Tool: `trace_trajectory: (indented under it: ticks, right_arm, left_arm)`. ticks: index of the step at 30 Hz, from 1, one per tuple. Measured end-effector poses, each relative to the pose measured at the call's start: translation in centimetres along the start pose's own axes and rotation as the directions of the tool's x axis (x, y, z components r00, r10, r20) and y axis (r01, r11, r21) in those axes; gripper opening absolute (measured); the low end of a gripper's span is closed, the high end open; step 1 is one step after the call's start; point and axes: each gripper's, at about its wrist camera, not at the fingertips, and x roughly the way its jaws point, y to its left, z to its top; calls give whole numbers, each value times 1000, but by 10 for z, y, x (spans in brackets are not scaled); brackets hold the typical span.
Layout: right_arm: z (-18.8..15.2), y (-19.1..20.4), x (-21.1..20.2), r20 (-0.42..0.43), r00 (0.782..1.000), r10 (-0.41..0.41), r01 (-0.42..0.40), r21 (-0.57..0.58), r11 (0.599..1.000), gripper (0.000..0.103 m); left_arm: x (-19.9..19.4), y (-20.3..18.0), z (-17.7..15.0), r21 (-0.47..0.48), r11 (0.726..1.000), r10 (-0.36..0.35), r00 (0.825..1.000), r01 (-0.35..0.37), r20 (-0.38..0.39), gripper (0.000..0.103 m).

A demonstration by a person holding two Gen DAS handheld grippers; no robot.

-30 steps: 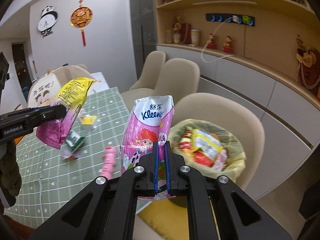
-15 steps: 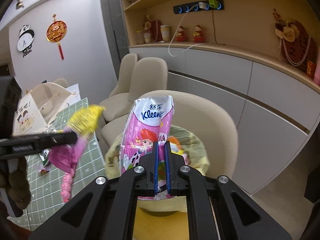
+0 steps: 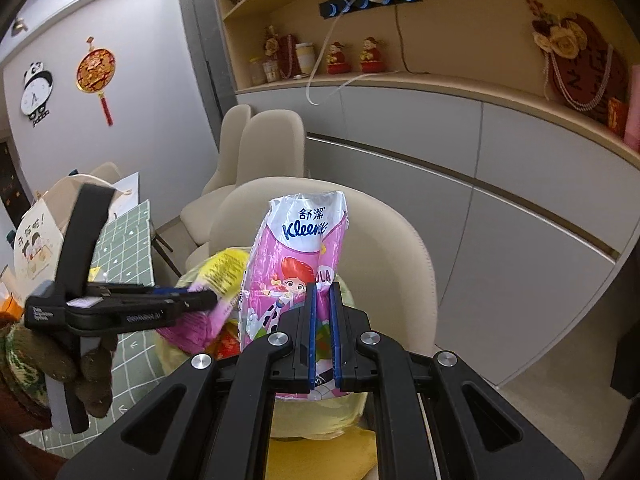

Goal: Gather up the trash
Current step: 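Open both grippers to drop the pack and wrapper into the bin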

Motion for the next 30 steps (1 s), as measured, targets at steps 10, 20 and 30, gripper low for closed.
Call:
trace_trajectory:
  ticks: [10,20,30]
  right_arm:
    - [-8,-27,2,3,1000,-27,27,65,998,8]
    - [-17,-32,2,-11,1000,-24,25,98,995,8]
    - [-3,11,52,-95,991,95,-92,39,995,8]
  left_arm:
    - [57,-13,5,48,999,-1,990,8,-140,25]
    - [51,-21,14,61,997,-47,991,55,-126,39]
    - [-45,44,-2,-100,993,-59,996,66,74,48]
